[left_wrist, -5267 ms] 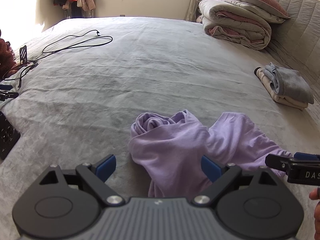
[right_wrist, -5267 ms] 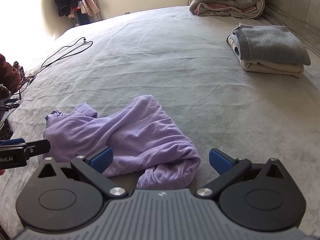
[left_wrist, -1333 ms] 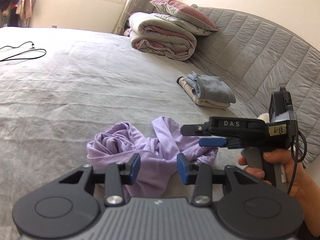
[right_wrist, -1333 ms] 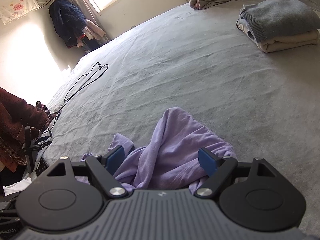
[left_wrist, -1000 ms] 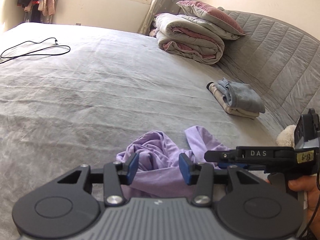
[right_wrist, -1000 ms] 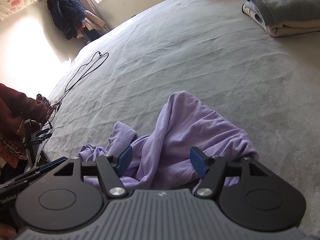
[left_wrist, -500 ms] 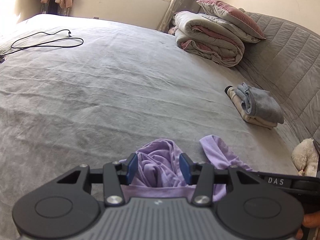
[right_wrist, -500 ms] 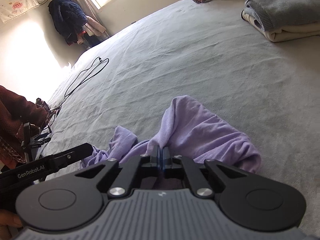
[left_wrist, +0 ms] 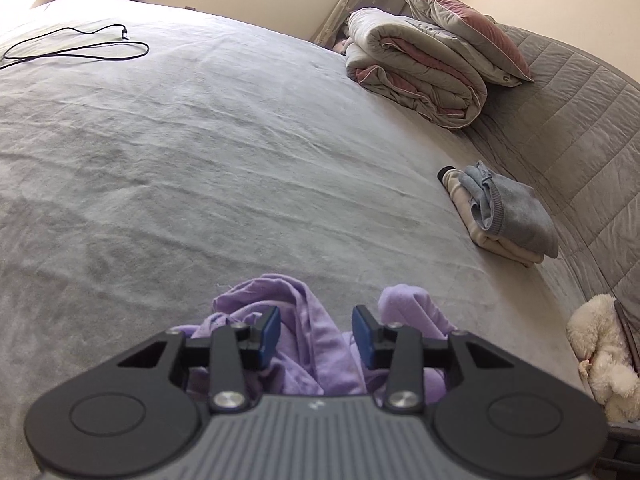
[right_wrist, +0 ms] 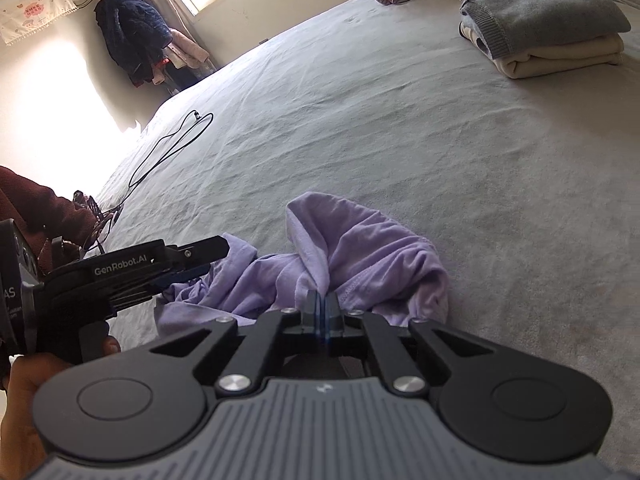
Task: Fold clothes
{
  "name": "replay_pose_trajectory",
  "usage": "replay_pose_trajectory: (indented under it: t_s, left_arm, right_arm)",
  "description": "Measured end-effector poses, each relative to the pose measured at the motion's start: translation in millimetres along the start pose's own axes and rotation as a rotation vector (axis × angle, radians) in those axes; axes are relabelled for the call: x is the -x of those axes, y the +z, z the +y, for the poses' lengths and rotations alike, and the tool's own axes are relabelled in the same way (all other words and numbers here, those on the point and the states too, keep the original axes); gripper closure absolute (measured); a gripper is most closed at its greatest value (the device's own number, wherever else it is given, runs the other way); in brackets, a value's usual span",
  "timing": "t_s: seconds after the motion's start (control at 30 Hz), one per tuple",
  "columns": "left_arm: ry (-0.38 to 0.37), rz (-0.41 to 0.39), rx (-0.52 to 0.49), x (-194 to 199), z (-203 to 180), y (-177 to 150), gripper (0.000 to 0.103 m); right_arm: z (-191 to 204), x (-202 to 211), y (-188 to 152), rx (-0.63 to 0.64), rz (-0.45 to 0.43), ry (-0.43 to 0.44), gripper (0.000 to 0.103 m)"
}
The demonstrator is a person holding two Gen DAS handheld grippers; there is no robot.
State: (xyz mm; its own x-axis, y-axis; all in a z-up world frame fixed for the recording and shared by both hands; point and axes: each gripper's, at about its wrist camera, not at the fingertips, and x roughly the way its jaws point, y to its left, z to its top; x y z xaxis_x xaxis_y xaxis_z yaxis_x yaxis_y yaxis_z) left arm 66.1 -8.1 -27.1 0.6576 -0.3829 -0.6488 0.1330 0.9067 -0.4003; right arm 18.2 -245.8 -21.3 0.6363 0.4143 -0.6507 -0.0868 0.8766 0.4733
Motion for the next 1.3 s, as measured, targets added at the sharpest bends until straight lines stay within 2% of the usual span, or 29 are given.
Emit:
replay_pose_trajectory:
  t_s: [0.03, 0.07, 0.1, 0.27, 0.47, 0.77, 0.93, 1.1, 1.2, 1.3]
  left_arm:
    - [-0.007, 0.005, -0.003, -0.8, -1.1, -0.5, 0.083]
    - [-0.015, 0.010, -0.006, -1.6, -2.2, -1.1, 0.095]
    - [-0.022, 0.015, -0.008, -2.4, -3.2, -1.7, 0.101]
    - [0.017, -0.084, 0.008, 14.2, -4.9, 1.1, 0.102]
    - [0.099, -0.213, 0.023, 39.3, -1.6, 7.8, 0.102]
    - [0.220, -0.336, 0.043, 77.0, 15.5, 14.3, 0.102]
    - [0.257, -0.351, 0.047, 96.6, 30.5, 18.1, 0.102]
    - [0.315, -0.332, 0.068, 106.6, 50.9, 15.7, 0.102]
    - [0.331, -0.306, 0.067, 108.8, 59.9, 12.1, 0.102]
    - [0.314, -0.266, 0.078, 108.5, 67.7, 7.7, 0.102]
  right_arm:
    - [-0.9, 1.1, -0.5, 0.002, -0.001, -0.003, 0.101]
    - [-1.8, 1.9, -1.0, 0.004, 0.000, -0.006, 0.101]
    - [-2.8, 2.2, -1.4, 0.005, 0.002, -0.009, 0.101]
    - [-7.7, 5.5, -1.1, 0.001, -0.004, -0.022, 0.101]
    - [-5.5, 14.6, 10.5, 0.002, -0.077, -0.035, 0.101]
    - [0.1, 18.9, 17.7, 0.016, -0.119, -0.060, 0.101]
    - [0.6, 20.4, 21.1, 0.020, -0.138, -0.075, 0.101]
    - [-1.1, 16.9, 19.8, 0.011, -0.120, -0.087, 0.101]
    - [-0.1, 14.9, 18.7, 0.017, -0.111, -0.094, 0.101]
    - [-1.2, 11.1, 17.9, 0.012, -0.099, -0.098, 0.101]
